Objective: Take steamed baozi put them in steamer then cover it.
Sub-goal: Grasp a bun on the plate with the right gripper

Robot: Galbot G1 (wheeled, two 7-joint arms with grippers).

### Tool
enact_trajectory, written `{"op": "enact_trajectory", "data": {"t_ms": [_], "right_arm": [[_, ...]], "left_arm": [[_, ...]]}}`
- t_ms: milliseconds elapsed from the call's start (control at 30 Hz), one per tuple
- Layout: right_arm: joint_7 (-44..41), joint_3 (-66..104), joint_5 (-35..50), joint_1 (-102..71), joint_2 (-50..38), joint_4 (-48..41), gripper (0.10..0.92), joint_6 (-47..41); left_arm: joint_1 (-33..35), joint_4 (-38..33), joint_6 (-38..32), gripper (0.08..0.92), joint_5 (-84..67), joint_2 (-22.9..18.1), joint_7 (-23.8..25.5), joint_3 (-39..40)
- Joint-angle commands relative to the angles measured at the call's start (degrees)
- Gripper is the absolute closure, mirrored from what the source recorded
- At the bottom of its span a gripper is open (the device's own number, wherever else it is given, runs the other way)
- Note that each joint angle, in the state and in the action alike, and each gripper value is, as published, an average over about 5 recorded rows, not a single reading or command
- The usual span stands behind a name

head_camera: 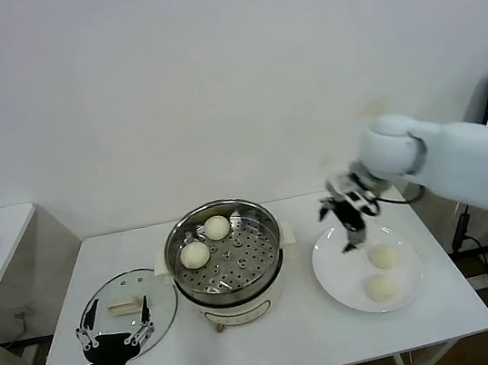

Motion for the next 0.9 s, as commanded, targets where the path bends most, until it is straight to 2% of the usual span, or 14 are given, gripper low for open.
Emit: {"op": "enact_trajectory", "data": {"t_ms": [33, 300, 900], "right_arm": [[-0.5, 12.2, -11.9, -20.2, -13.9, 4.6, 0.203, 2.8], [1.9, 17.2, -16.7, -30.2, -11.2, 0.3, 0.203, 3.0], [5.3, 16.8, -19.1, -31.8, 0.0, -11.2, 0.203, 2.3]], "left_arm": [[0.1, 0.2, 0.0, 0.177, 0.5, -0.2, 0.0, 0.2], [0.3, 0.3, 0.0, 0.177, 0.8, -0.5, 0.0, 0.1], [0.2, 1.1, 0.0, 0.177, 0.7, -0.9, 0.0, -0.5]]}}
